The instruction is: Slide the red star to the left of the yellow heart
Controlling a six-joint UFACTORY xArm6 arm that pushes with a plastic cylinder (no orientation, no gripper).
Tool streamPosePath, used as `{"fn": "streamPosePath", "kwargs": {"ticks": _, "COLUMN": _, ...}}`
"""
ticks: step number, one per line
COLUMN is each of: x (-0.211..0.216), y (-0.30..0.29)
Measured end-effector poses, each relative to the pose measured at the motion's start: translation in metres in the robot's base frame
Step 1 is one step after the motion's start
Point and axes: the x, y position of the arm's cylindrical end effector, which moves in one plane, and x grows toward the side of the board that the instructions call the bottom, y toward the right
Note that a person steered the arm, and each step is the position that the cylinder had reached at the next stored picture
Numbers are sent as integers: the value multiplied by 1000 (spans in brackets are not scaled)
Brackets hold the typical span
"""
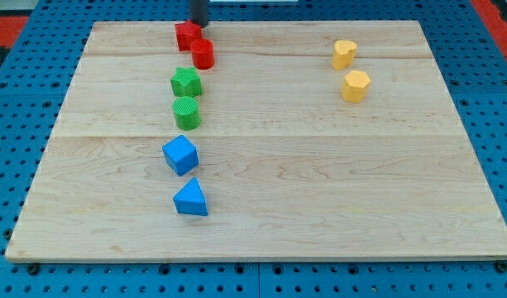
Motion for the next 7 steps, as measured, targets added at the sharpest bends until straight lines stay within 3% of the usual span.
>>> {"fn": "streamPosePath", "kwargs": {"ticks": 2, "x": 19, "y": -88}}
{"fn": "streamPosePath", "kwargs": {"ticks": 5, "x": 39, "y": 91}}
{"fn": "streamPosePath", "kwargs": {"ticks": 7, "x": 76, "y": 85}}
